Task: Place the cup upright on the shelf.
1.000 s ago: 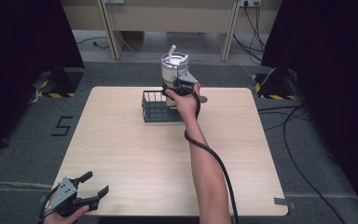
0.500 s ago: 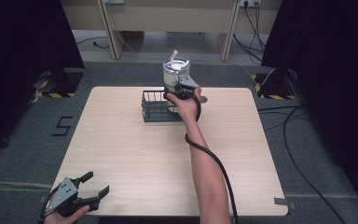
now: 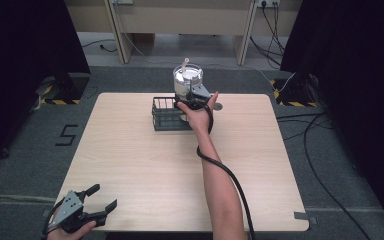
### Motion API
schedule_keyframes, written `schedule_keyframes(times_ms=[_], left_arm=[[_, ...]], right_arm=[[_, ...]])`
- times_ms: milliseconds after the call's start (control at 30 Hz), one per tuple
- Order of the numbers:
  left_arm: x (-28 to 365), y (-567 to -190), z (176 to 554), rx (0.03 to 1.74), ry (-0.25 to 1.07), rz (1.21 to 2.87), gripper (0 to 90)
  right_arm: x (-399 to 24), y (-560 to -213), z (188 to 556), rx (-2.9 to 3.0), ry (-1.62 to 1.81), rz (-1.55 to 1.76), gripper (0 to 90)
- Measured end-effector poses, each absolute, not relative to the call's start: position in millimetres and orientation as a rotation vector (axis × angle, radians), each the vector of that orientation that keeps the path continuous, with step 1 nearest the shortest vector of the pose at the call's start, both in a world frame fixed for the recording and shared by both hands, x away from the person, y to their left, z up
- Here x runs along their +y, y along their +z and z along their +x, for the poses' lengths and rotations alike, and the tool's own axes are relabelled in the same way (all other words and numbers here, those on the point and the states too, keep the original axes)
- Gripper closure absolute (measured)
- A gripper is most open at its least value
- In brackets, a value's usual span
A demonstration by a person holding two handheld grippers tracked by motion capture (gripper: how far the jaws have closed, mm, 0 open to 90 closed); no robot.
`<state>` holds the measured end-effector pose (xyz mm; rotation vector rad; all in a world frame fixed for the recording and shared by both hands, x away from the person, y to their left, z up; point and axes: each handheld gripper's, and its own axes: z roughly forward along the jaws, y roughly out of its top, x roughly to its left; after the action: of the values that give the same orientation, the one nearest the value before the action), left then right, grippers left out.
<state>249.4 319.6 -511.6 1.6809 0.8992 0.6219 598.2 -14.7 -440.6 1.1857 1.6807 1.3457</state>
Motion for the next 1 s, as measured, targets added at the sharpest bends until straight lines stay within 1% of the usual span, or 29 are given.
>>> schedule_keyframes(times_ms=[233,533,633,1000], left_arm=[[320,-512,250,0.903,0.623,1.679,14.5],[319,-511,249,0.9,0.626,1.681,14.5],[319,-511,250,0.9,0.629,1.681,14.5],[319,-511,250,0.903,0.632,1.68,14.5]], right_arm=[[-11,-441,595,1.675,1.35,1.16,2.0],[-12,-441,588,1.65,1.351,1.152,3.1],[-14,-439,585,1.643,1.348,1.152,1.3],[-18,-435,572,1.649,1.346,1.159,1.0]])
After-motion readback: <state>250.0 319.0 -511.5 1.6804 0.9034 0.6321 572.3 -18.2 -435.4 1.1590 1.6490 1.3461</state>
